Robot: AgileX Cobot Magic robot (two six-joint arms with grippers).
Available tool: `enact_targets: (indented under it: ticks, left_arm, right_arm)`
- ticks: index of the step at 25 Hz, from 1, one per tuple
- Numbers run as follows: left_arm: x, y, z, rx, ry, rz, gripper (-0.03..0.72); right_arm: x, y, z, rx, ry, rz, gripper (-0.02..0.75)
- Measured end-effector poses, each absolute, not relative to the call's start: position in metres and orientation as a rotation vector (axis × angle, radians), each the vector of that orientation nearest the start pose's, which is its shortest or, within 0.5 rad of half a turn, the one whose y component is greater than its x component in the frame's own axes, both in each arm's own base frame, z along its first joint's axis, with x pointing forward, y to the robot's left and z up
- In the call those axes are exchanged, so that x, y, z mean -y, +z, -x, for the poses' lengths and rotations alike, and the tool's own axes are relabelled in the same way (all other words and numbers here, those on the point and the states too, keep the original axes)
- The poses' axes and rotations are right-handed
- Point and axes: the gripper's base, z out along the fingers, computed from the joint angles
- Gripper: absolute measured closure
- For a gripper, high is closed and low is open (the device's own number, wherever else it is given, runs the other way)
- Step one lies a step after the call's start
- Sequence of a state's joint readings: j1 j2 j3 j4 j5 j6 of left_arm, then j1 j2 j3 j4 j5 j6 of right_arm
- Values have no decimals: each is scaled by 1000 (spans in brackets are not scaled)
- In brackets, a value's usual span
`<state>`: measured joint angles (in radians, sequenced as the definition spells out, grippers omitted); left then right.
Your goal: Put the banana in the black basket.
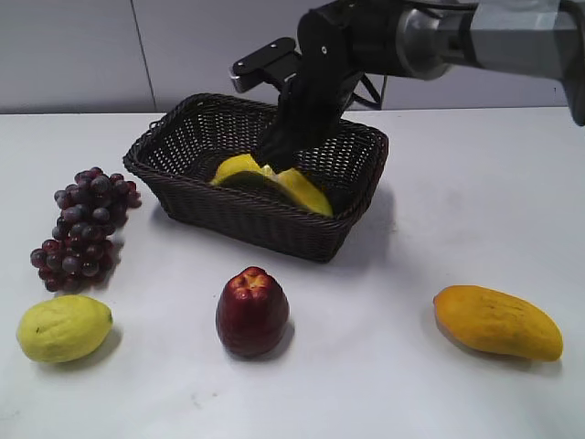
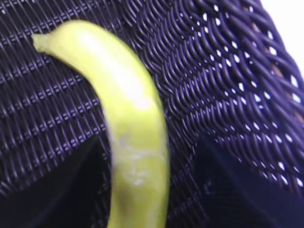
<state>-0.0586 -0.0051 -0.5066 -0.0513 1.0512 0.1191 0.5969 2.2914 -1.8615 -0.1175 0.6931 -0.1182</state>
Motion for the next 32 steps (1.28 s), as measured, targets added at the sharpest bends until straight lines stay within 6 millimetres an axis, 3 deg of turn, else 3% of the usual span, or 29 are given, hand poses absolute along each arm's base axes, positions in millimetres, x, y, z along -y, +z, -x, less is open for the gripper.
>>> enact_targets:
  ticks: [6, 10, 15, 19, 23, 28, 32]
  left_arm:
    - [4, 280, 6, -2014, -23, -182, 473]
    - [4, 280, 6, -2014, -23, -182, 473]
    - [4, 280, 6, -2014, -23, -182, 473]
    - [4, 280, 6, -2014, -23, -182, 473]
    - [4, 280, 6, -2014, -23, -182, 473]
    - [4, 280, 6, -2014, -23, -182, 473]
    - [4, 280, 6, -2014, -23, -182, 473]
  right_arm:
    - [-260, 230, -415, -2368, 21, 921, 198]
    - [-226, 267, -416, -2400, 4, 795, 198]
    - [-152, 296, -426, -2519, -49, 520, 197]
    - [-90, 305, -429, -2633, -106, 303, 197]
    - [-49, 309, -423, -2734, -150, 158, 197]
    - [-41, 316, -416, -2752, -123, 98, 197]
    - [-44, 327, -393, -2754, -55, 91, 197]
